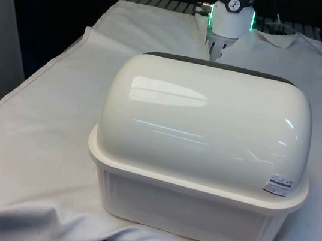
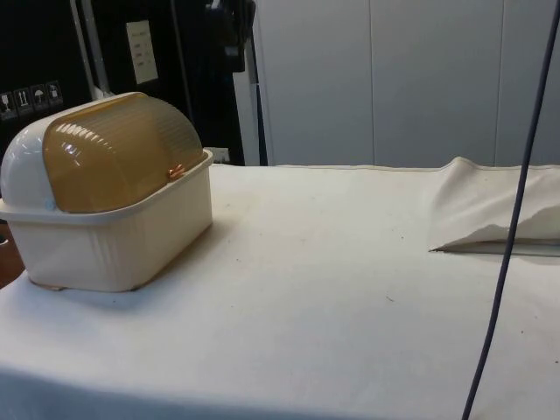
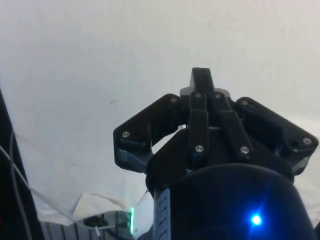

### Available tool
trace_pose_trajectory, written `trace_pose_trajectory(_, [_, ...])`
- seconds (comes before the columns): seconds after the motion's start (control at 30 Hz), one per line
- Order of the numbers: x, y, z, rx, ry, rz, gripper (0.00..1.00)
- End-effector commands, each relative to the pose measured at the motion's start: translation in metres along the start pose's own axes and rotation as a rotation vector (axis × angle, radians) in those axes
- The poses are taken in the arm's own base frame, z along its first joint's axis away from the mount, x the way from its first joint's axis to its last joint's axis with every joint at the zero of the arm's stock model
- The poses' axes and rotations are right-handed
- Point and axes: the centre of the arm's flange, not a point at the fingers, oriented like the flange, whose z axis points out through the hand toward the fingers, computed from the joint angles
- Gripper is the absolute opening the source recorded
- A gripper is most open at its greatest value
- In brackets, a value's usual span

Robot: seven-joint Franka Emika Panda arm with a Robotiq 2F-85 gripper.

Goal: Open the lid, then close it.

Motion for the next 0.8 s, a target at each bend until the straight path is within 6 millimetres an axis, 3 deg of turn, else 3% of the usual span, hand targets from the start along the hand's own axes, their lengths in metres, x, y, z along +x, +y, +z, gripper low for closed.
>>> trace_pose_trajectory(0.0, [-0.002, 0.0, 0.0, -0.01, 0.024, 0.003, 0.0])
trace_pose_trajectory(0.77, [-0.022, 0.001, 0.038, -0.005, 0.135, 0.022, 0.0])
